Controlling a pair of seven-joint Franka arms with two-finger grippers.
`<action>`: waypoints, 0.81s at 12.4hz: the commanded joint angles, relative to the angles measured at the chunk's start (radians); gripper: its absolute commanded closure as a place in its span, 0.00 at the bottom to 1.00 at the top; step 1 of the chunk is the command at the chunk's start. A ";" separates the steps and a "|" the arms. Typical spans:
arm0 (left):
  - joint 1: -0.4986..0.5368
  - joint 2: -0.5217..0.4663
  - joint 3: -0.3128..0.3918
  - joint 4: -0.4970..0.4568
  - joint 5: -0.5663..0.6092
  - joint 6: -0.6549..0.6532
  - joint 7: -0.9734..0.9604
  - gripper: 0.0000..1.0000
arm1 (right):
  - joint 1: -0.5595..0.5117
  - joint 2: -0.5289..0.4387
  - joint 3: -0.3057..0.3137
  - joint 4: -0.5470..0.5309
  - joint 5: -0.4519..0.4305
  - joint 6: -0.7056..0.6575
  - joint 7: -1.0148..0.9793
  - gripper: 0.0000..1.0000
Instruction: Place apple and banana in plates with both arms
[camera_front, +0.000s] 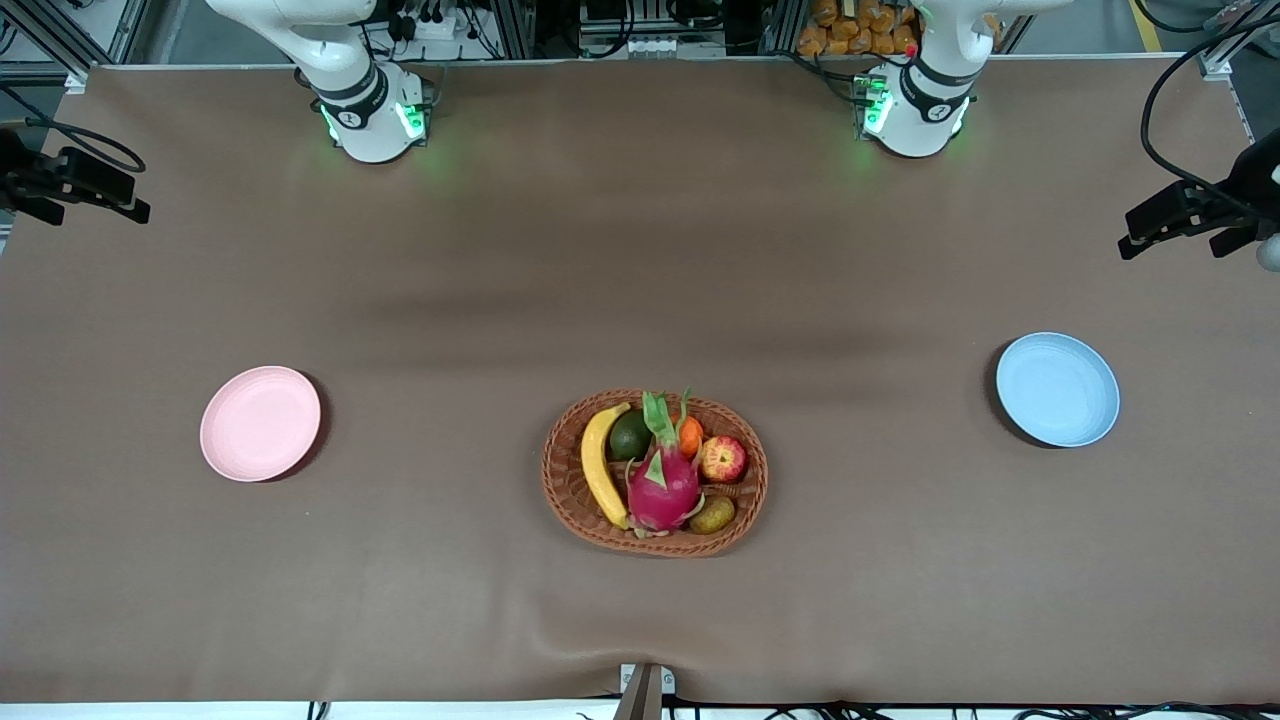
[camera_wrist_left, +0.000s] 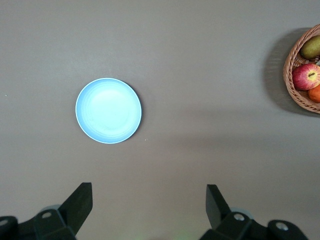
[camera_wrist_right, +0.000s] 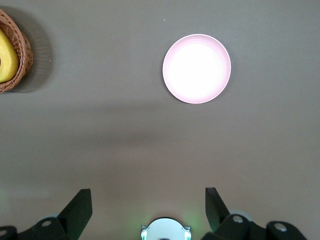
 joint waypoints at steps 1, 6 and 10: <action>-0.001 0.005 0.005 0.004 -0.004 -0.010 0.020 0.00 | -0.021 -0.007 0.013 -0.007 0.016 -0.003 0.003 0.00; -0.002 0.032 0.000 0.004 -0.004 -0.010 0.023 0.00 | -0.031 -0.011 0.011 -0.007 0.016 -0.026 -0.001 0.00; -0.007 0.110 0.000 -0.001 -0.018 0.059 0.014 0.00 | -0.044 -0.011 0.011 -0.007 0.016 -0.037 -0.001 0.00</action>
